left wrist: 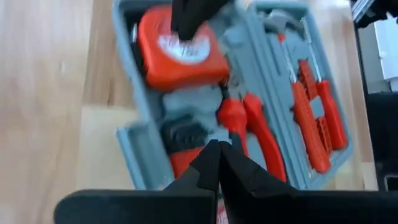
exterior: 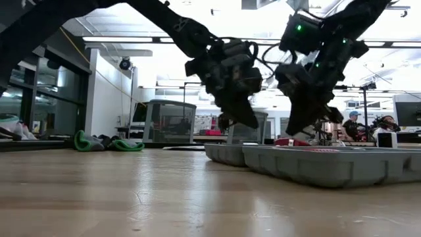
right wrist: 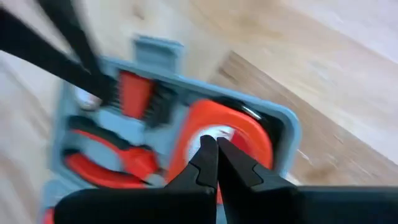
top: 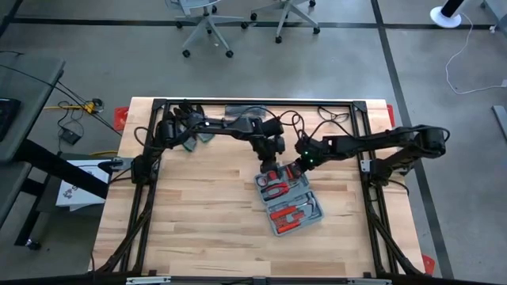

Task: Prefit tool cases
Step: Put the tape measure into the gray prefit tool case

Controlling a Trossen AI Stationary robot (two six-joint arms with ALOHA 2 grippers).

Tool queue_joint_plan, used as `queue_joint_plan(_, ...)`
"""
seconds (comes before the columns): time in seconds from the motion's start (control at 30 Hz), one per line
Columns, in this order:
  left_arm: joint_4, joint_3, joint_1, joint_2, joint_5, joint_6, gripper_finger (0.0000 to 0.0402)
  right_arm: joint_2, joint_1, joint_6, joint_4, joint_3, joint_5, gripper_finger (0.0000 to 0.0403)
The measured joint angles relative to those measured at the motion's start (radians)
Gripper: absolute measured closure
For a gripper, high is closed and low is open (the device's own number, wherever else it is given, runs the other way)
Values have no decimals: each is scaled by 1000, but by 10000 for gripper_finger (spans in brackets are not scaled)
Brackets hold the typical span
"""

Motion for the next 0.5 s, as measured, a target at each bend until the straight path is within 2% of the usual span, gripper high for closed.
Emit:
queue_joint_plan(0.13,100,-8,-34,12,-10,-9,401,-11,2,19,-4,1,5,403)
queue_joint_plan(0.23,96,-8,-55,25,-2,-25,401,-11,1,-26,45,1,-44,403)
queue_joint_plan(0.33,42,-8,-66,23,30,4,401,-10,1,-68,167,1,-135,403)
queue_joint_plan(0.5,-69,-20,-56,-16,74,77,402,34,-7,-40,416,1,-223,403)
